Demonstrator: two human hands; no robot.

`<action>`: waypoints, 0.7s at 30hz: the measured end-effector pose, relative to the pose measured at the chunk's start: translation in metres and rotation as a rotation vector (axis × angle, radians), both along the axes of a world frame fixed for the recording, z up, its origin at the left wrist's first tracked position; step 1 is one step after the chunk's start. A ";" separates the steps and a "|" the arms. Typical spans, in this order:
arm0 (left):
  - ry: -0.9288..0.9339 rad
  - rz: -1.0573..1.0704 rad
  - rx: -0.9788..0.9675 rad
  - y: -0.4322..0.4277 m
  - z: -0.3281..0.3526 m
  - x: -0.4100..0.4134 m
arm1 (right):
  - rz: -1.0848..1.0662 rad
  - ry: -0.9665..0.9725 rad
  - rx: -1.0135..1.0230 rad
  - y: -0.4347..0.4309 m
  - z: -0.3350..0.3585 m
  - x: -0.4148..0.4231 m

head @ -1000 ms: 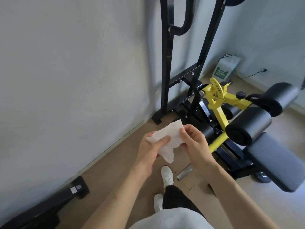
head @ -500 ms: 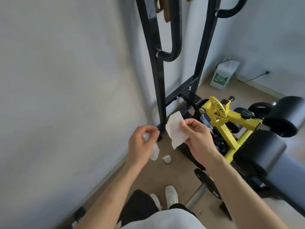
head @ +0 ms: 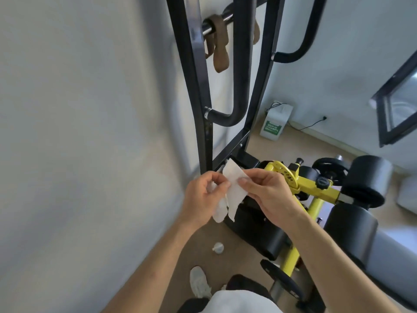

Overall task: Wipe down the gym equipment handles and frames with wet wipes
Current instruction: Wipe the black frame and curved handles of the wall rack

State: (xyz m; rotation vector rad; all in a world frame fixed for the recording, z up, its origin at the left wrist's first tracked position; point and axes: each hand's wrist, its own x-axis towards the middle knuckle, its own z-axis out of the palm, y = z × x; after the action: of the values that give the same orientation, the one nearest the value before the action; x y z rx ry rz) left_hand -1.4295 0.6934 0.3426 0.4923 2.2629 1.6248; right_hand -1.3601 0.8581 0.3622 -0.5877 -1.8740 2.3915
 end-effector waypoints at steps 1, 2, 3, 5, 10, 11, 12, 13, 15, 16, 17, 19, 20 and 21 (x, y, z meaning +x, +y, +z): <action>-0.076 -0.003 0.052 0.000 0.000 -0.009 | -0.047 -0.014 0.003 0.000 0.002 -0.007; -0.150 0.003 0.112 0.000 0.000 -0.019 | -0.086 -0.020 0.007 0.002 0.003 -0.013; -0.218 0.020 0.170 0.001 0.002 -0.027 | -0.120 -0.025 0.007 0.004 0.003 -0.019; -0.324 0.081 0.285 0.006 0.007 -0.042 | -0.194 -0.046 -0.014 0.011 0.005 -0.030; -0.470 0.201 0.433 0.032 0.022 -0.078 | -0.317 -0.053 -0.100 0.040 0.008 -0.057; -0.469 0.209 0.415 0.038 0.025 -0.084 | -0.317 -0.048 -0.120 0.046 0.010 -0.062; -0.470 0.225 0.396 0.044 0.028 -0.089 | -0.312 -0.042 -0.139 0.052 0.011 -0.067; -0.488 0.256 0.398 0.051 0.032 -0.093 | -0.305 -0.037 -0.156 0.058 0.012 -0.072; -0.486 0.347 0.407 0.062 0.040 -0.101 | -0.299 -0.030 -0.193 0.074 0.013 -0.080; -0.448 0.382 0.398 0.066 0.043 -0.105 | -0.298 -0.025 -0.214 0.082 0.014 -0.083; -0.402 0.403 0.373 0.069 0.045 -0.108 | -0.293 -0.022 -0.236 0.090 0.014 -0.086; -0.340 0.410 0.356 0.073 0.047 -0.111 | -0.255 -0.018 -0.295 0.106 0.011 -0.091; -0.344 0.410 0.374 0.075 0.047 -0.111 | -0.225 -0.019 -0.335 0.113 0.010 -0.094; -0.369 0.414 0.396 0.076 0.047 -0.110 | -0.192 -0.025 -0.379 0.120 0.008 -0.097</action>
State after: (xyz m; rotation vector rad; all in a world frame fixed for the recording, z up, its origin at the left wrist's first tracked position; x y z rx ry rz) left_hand -1.5399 0.7695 0.3898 -0.2042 1.8517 2.1681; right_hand -1.4571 0.9776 0.3702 -0.7817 -1.3025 2.6279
